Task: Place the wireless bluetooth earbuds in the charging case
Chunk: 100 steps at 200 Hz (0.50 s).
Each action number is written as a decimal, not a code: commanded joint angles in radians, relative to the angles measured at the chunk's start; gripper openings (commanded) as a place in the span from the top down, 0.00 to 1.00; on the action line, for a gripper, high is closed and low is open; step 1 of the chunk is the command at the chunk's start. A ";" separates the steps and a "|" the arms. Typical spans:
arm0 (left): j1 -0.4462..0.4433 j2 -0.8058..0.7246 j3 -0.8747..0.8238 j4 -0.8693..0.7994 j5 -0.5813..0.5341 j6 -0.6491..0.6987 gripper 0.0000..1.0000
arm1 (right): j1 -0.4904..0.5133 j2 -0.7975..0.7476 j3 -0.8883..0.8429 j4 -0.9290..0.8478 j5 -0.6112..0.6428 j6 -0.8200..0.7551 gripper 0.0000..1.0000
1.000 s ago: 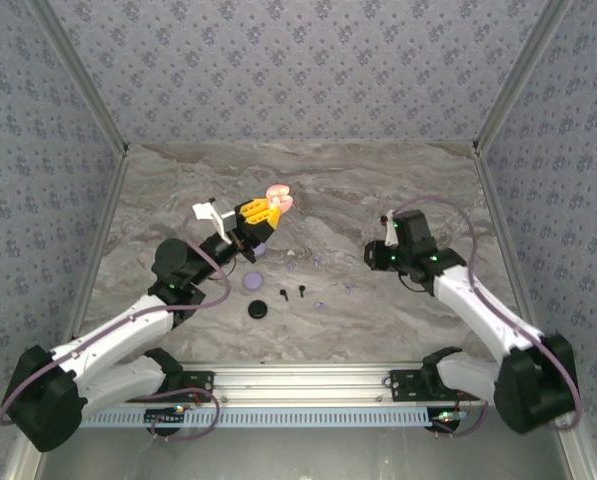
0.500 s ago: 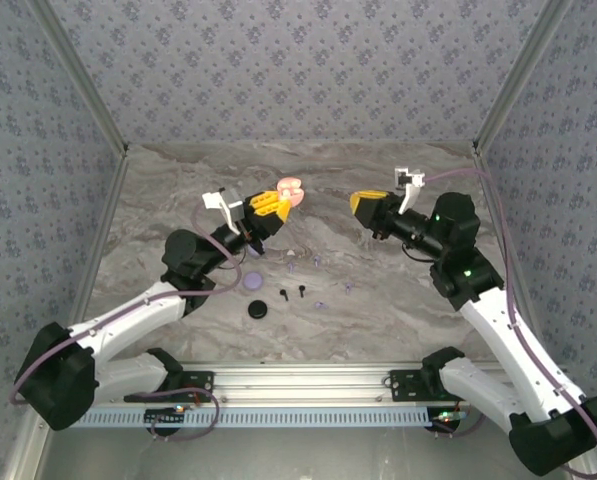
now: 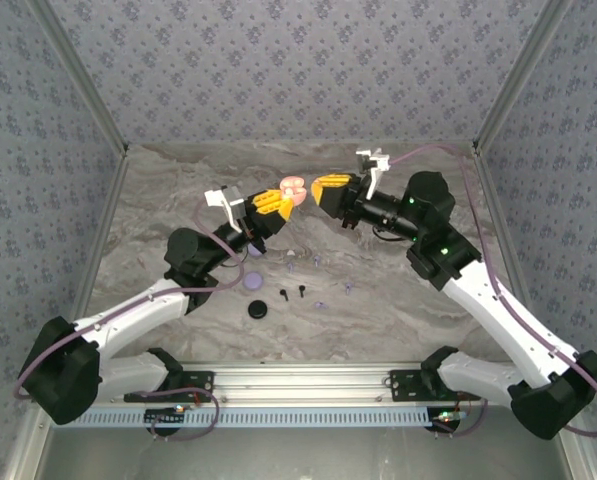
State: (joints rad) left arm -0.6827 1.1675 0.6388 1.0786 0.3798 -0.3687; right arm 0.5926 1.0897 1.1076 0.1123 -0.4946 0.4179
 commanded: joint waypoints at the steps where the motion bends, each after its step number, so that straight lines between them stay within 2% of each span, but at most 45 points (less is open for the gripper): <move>1: -0.009 -0.002 0.037 0.057 0.022 -0.013 1.00 | 0.013 0.022 0.056 0.037 -0.005 -0.029 0.78; 100: -0.012 -0.001 0.037 0.056 0.022 -0.012 1.00 | 0.040 0.076 0.076 0.028 0.004 -0.059 0.78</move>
State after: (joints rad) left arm -0.6876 1.1675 0.6388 1.0782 0.3820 -0.3687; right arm 0.6228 1.1526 1.1526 0.1177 -0.4938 0.3832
